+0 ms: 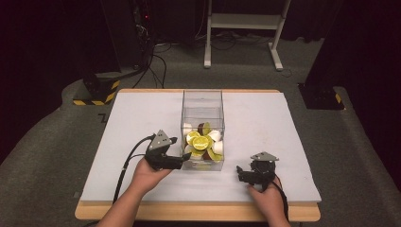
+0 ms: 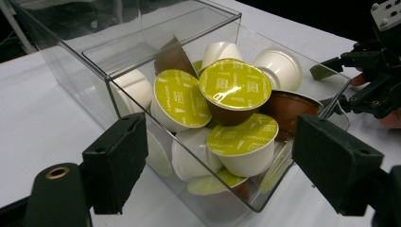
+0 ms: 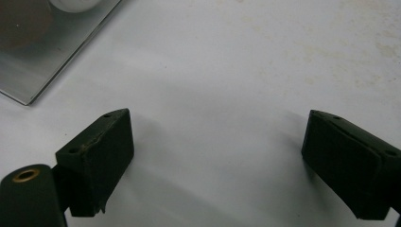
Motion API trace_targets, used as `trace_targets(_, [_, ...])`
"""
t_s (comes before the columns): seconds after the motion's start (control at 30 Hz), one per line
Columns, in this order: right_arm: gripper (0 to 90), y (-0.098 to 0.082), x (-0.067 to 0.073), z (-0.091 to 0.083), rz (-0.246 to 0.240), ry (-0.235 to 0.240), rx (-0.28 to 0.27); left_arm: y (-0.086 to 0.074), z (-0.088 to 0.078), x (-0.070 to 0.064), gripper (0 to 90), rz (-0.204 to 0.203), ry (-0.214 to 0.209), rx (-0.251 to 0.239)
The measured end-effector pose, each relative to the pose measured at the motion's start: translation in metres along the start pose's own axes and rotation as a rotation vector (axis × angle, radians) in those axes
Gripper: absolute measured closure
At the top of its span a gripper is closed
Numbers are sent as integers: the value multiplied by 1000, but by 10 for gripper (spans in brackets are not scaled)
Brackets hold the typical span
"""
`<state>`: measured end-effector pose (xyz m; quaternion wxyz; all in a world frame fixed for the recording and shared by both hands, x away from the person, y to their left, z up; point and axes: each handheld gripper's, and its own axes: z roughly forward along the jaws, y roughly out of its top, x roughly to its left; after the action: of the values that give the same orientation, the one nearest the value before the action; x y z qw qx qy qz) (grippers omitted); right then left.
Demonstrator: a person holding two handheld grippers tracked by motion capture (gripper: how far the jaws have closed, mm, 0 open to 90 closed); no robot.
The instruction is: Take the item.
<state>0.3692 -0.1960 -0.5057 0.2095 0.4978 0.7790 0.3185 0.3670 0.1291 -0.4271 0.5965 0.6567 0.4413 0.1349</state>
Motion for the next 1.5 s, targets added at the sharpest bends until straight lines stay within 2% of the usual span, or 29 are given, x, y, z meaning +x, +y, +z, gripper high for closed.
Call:
trace_targets(0.13, [97,0,0,0,2,0,-1,3,3,1,195,-24,-10,0])
trace_targets(0.33, [97,0,0,0,0,0,-1,1,8,-3,190,4,-15,19])
trace_targets(0.57, [97,0,0,0,-1,-1,-1,2,12,-3,189,11,-25,24])
trace_targets(0.6, [98,0,0,0,-1,-1,-1,1,13,-4,189,1,-24,19])
trace_targets(0.67, [97,0,0,0,-1,-1,-1,2,12,-4,189,8,-26,35])
trace_targets(0.8, [96,0,0,0,0,0,0,6,14,-5,190,-4,-28,12])
trace_targets(0.9, [97,0,0,0,0,0,0,6,15,-4,190,5,-29,14])
trace_targets(1.1, [97,0,0,0,1,-1,0,4,23,-9,201,14,-39,37])
trace_targets(1.2, [97,0,0,0,0,0,1,5,28,-11,206,31,-43,50])
trace_targets(1.23, [97,0,0,0,0,0,1,5,29,-11,206,16,-46,40])
trace_targets(1.27, [97,0,0,0,0,0,0,6,29,-11,208,22,-48,44])
trace_targets(1.5, [97,0,0,0,1,0,0,5,35,-10,232,4,-48,52])
